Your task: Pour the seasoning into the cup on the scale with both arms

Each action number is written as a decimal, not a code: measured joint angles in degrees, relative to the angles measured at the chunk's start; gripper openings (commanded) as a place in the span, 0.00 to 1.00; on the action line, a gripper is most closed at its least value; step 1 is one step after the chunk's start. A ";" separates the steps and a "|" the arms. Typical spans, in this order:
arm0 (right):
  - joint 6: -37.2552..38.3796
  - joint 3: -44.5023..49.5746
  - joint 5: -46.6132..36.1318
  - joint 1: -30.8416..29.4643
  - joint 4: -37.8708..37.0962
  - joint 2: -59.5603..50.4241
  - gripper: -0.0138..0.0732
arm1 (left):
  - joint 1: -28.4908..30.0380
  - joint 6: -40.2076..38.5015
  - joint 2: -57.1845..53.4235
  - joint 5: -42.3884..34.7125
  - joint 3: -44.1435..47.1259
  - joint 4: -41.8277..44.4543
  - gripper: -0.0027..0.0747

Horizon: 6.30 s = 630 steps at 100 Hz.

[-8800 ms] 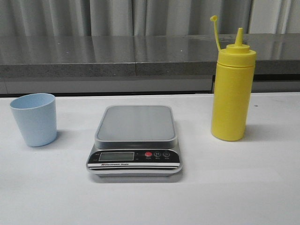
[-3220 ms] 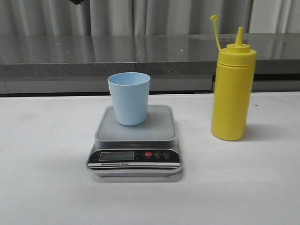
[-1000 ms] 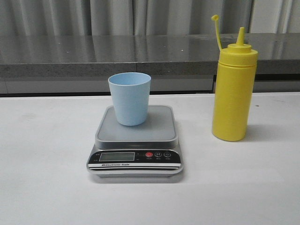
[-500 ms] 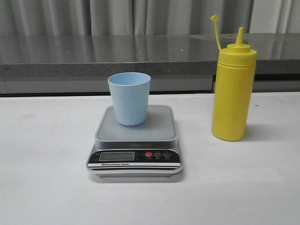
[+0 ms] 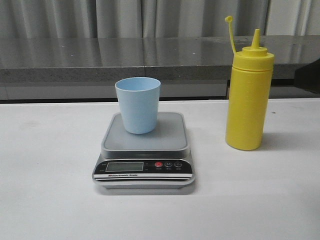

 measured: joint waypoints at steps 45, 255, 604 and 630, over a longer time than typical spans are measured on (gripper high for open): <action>0.00 -6.68 -22.20 1.07 -3.99 25.96 0.90 | 0.00 0.00 0.00 0.00 0.00 0.00 0.01; -7.93 -46.49 26.44 9.10 -25.49 32.72 0.09 | 0.04 0.00 0.00 0.00 0.00 0.00 0.01; -3.07 -33.06 6.43 3.25 -12.71 30.67 0.09 | 0.04 0.00 -0.04 -0.04 0.00 0.00 0.01; -5.43 -30.28 -5.57 3.03 -6.25 36.04 0.09 | 0.04 0.00 -0.04 -0.04 0.00 0.00 0.01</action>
